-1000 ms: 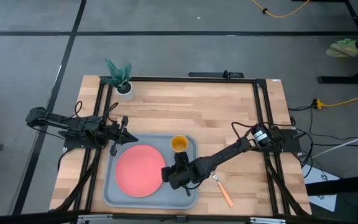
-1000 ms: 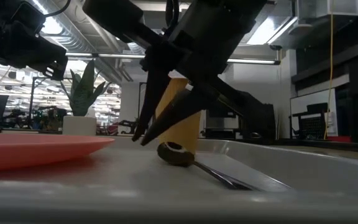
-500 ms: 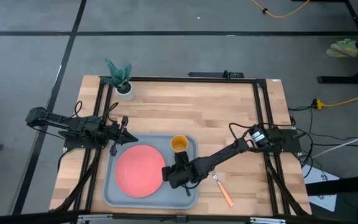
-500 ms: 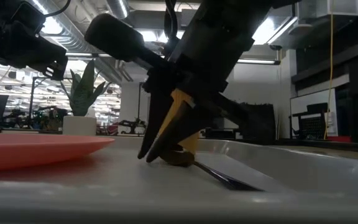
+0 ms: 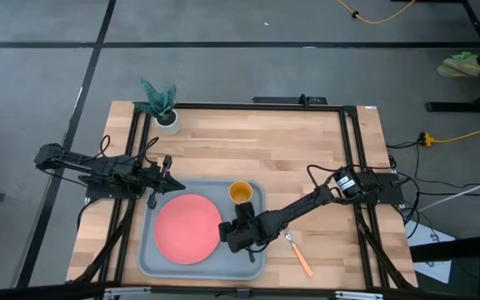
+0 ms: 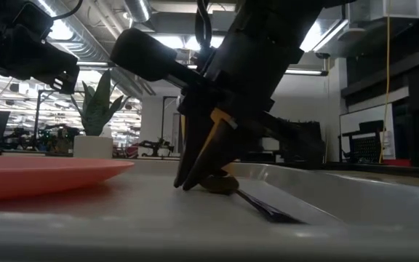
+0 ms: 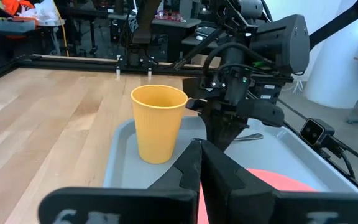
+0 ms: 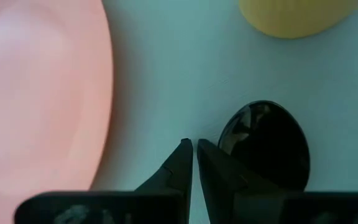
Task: Pick and place plate/cup/fork/spoon on tray
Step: Put the black spoon on the gray tray
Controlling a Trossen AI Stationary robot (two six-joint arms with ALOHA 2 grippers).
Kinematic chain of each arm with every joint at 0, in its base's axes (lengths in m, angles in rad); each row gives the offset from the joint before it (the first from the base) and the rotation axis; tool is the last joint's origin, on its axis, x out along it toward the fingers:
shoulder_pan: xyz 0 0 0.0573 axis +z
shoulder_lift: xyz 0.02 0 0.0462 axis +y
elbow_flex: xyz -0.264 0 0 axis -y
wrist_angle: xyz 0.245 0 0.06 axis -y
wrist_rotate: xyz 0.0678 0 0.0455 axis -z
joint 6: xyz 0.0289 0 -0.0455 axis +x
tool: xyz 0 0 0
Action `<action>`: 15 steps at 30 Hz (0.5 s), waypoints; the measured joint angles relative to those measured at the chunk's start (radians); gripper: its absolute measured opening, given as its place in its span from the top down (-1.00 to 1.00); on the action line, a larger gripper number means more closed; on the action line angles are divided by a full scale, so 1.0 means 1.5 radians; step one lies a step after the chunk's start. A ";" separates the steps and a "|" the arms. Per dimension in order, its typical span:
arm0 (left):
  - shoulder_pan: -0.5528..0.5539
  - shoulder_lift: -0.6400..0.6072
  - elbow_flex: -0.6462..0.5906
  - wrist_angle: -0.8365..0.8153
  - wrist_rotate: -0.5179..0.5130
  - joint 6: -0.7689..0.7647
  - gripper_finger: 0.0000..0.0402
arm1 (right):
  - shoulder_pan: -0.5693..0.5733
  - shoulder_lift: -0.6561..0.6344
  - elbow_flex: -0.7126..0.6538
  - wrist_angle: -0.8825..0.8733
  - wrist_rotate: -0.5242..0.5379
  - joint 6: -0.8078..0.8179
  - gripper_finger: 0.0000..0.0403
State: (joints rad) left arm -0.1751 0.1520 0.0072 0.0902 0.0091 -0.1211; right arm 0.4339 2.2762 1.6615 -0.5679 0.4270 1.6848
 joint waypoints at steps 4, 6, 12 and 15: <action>0.000 0.000 0.000 0.000 0.000 0.000 1.00 | 0.000 0.000 0.000 -0.003 0.001 -0.009 0.84; 0.000 0.000 0.000 0.000 0.000 0.000 1.00 | 0.000 0.000 0.000 -0.004 0.002 -0.014 0.84; 0.000 0.000 0.000 0.000 0.000 0.000 1.00 | 0.000 0.000 0.000 -0.009 0.001 -0.032 0.84; 0.000 0.000 0.000 0.000 0.000 0.000 1.00 | 0.000 -0.002 0.000 -0.023 0.002 -0.035 0.84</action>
State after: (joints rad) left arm -0.1749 0.1520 0.0074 0.0902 0.0093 -0.1211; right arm 0.4339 2.2738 1.6615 -0.6027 0.4294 1.6324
